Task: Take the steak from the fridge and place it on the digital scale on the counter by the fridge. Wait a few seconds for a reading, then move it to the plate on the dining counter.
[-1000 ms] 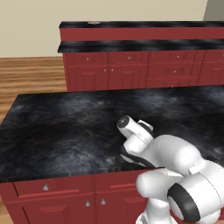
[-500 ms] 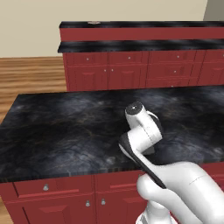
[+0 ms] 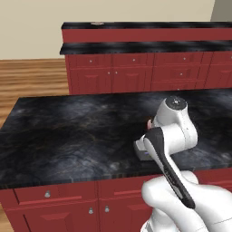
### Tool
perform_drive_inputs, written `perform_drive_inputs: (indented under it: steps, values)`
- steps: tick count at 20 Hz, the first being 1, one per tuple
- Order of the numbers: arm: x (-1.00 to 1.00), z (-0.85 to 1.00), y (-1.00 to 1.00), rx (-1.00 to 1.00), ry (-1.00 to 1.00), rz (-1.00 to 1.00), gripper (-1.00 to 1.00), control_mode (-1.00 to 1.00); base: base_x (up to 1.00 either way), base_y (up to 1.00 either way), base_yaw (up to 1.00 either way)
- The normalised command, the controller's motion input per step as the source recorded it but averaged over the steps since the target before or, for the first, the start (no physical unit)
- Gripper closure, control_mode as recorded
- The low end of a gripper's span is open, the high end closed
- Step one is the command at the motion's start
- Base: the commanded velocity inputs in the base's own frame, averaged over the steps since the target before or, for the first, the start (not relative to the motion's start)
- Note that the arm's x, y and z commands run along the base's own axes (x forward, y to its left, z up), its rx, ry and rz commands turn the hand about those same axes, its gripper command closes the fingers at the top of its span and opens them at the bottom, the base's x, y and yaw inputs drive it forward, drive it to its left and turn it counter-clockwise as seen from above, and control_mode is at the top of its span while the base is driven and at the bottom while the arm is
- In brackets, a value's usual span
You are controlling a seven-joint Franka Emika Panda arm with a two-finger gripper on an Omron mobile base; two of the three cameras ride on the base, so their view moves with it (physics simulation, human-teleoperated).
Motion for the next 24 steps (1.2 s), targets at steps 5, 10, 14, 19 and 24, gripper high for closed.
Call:
perform_drive_inputs:
  steps: [5,10,14,19,24]
  values:
    - [-0.05,0.36,0.00,0.27,0.00,-0.02,1.00,-1.00,0.00,0.00,0.00]
    - [-0.05,0.03,0.00,0.03,0.00,-0.02,1.00,1.00,-0.46,0.17,-0.03]
    - [0.00,0.00,0.00,0.00,0.00,0.00,1.00,1.00,-0.86,0.94,0.00]
    - [0.00,0.00,0.00,0.00,0.00,0.00,1.00,1.00,-0.25,1.00,0.00]
    - [0.00,0.00,0.00,0.00,0.00,0.00,1.00,1.00,0.16,1.00,-0.05]
